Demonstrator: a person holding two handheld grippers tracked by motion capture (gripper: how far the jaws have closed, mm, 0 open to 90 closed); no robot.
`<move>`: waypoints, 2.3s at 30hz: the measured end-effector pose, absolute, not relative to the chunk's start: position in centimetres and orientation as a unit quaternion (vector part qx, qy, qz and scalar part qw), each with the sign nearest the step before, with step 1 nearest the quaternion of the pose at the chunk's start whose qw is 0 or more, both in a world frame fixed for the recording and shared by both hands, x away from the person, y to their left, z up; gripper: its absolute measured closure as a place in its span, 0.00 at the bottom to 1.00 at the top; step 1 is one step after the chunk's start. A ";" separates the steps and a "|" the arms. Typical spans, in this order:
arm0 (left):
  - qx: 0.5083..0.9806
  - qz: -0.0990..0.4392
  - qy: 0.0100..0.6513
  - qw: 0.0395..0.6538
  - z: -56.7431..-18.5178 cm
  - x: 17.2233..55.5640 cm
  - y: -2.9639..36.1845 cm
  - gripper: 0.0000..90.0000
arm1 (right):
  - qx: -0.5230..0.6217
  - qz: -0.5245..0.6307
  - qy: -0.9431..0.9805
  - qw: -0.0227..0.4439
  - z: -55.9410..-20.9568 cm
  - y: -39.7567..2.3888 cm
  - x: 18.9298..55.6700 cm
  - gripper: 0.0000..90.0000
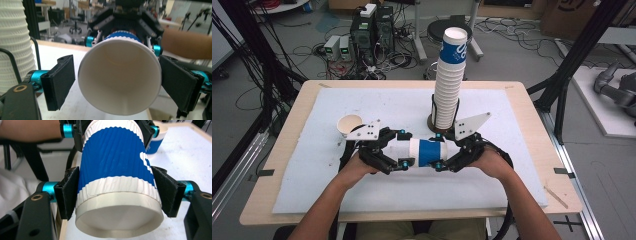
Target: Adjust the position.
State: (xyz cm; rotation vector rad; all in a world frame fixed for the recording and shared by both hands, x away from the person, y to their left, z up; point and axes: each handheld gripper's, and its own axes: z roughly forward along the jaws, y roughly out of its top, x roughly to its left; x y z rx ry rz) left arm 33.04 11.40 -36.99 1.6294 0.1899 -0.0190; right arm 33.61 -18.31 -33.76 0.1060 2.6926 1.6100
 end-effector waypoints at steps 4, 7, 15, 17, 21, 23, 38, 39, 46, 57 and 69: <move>0.711 -0.013 0.089 0.698 -37.0 33.1 11.5 0.18 | 0.050 0.564 0.824 -0.004 -34.5 -18.9 33.6 0.31; 0.701 -0.014 0.090 0.708 -36.9 33.0 11.5 0.17 | 0.059 0.594 0.802 -0.014 -35.3 -19.1 33.6 0.31; 0.704 -0.014 0.087 0.705 -37.0 32.9 11.4 0.19 | 0.063 0.615 0.786 -0.034 -36.4 -18.5 33.5 0.31; 0.707 -0.014 0.087 0.702 -37.0 32.9 11.4 0.20 | 0.063 0.616 0.784 -0.033 -36.4 -18.6 33.5 0.31; 0.719 -0.011 0.084 0.690 -36.9 33.0 11.3 0.21 | 0.064 0.611 0.788 -0.035 -36.8 -18.6 33.6 0.32; 0.723 -0.012 0.083 0.686 -36.9 32.9 11.3 0.22 | 0.062 0.607 0.792 -0.032 -36.8 -18.5 33.5 0.32; 0.768 0.000 0.081 0.635 -36.2 32.9 11.0 0.24 | 0.085 0.572 0.816 -0.012 -36.1 -19.1 33.1 0.20; 0.771 0.000 0.081 0.632 -36.2 32.9 10.9 0.24 | 0.083 0.567 0.819 -0.008 -35.9 -19.1 33.1 0.20; 0.798 -0.002 0.073 0.598 -35.7 33.1 10.3 0.24 | 0.050 0.502 0.863 0.007 -34.2 -18.3 33.0 0.20; 0.830 -0.003 0.058 0.555 -35.2 33.1 9.5 0.24 | 0.011 0.397 0.918 -0.007 -33.2 -15.2 33.7 0.20; 0.851 -0.013 0.045 0.523 -35.2 33.2 8.8 0.24 | 0.000 0.356 0.934 -0.031 -34.2 -13.9 34.0 0.27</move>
